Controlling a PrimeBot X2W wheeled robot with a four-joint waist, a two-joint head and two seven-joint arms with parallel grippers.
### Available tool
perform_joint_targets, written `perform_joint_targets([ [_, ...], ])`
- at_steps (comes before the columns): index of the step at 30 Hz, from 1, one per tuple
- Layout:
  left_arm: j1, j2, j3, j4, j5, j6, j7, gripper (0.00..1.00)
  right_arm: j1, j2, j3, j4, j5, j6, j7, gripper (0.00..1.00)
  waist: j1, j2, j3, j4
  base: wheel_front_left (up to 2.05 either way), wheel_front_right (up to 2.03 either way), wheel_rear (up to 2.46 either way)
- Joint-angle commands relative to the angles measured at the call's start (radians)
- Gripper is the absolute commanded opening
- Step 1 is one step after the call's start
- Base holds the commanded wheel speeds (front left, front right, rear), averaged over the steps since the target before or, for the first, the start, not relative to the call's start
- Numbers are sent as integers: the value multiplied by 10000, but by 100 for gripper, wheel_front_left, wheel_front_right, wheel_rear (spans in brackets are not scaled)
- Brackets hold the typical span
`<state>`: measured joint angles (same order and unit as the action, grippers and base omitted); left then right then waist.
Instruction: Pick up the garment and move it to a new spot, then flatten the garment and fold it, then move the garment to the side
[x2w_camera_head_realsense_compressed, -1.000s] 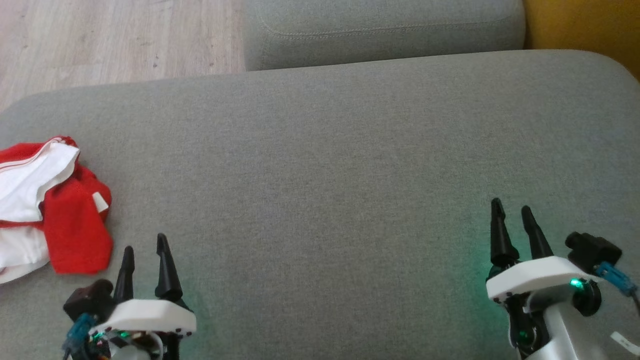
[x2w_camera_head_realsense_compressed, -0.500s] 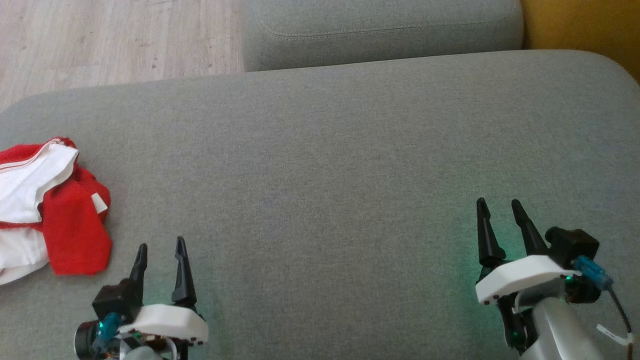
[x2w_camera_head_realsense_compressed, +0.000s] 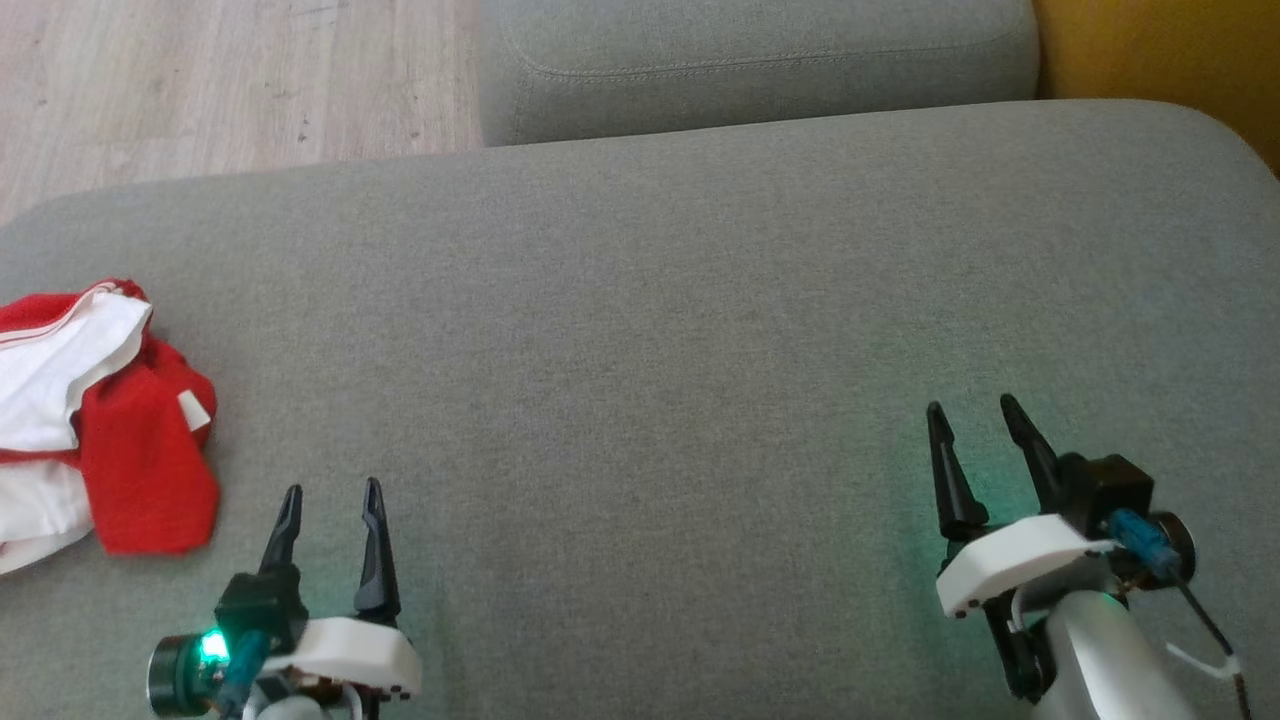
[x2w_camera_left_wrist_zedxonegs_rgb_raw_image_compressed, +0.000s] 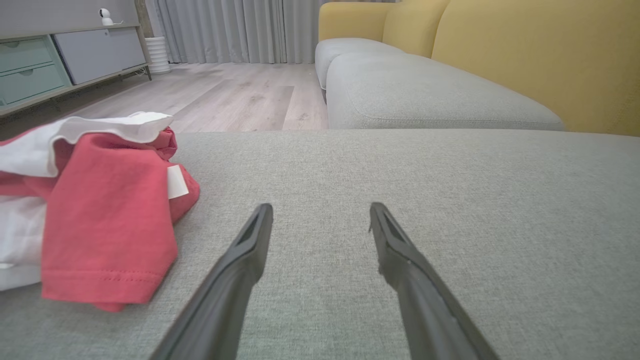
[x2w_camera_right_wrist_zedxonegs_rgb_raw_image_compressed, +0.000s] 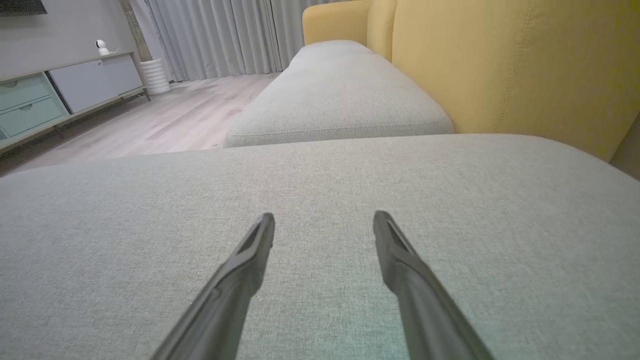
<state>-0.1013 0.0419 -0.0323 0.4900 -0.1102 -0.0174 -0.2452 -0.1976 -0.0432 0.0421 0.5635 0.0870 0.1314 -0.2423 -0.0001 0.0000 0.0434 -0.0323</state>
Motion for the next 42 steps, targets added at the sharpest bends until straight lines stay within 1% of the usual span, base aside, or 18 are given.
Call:
perform_joint_targets([
  [1, -491, 83, 274, -213, 197, 87, -166, 100, -493, -71, 271, -243, -257, -7, -195, 100, 1, 0, -4, -13, 0, 0, 0],
  [13, -338, 83, 299, -258, -173, 244, -166, 100, -431, -71, 90, -129, -77, -7, -195, 100, 1, 0, -33, -34, 0, 0, 0],
  [17, -364, 83, 253, -277, -237, 256, -166, 100, -421, -70, 27, -172, -77, -7, -195, 100, 1, 0, -6, 73, 0, 0, 0],
  [19, -366, 83, 220, -293, -297, 263, -166, 100, -399, -70, 35, -217, -75, -7, -195, 100, 1, 0, 47, 255, 0, 0, 0],
  [22, -386, 83, 142, -285, -434, 301, -166, 100, -358, -70, 67, -251, -61, -7, -195, 100, 1, 0, 171, 742, 0, 0, 0],
  [25, -382, 83, 86, -267, -550, 350, -166, 100, -356, -70, 132, -273, -19, -7, -195, 100, 1, 0, 310, 1436, 0, 0, 0],
  [30, -257, 83, 293, -186, -641, 424, -166, 100, -474, -70, 590, -272, 97, -7, -195, 100, 1, 0, 511, 2651, 0, 0, 0],
  [34, -69, 83, 585, -214, -635, 420, -166, 100, -609, -70, 1218, -182, 188, -7, -195, 100, 1, 0, 616, 3446, 0, 0, 0],
  [38, 161, 83, 955, -370, -592, 353, -166, 100, -755, -70, 1971, -64, 344, -7, -195, 100, 1, 0, 690, 3924, 0, 0, 0],
  [42, 224, 83, 1170, -434, -561, 225, -166, 100, -818, -70, 2348, 21, 490, -7, -195, 100, 1, 0, 775, 4130, 0, 0, 0],
])
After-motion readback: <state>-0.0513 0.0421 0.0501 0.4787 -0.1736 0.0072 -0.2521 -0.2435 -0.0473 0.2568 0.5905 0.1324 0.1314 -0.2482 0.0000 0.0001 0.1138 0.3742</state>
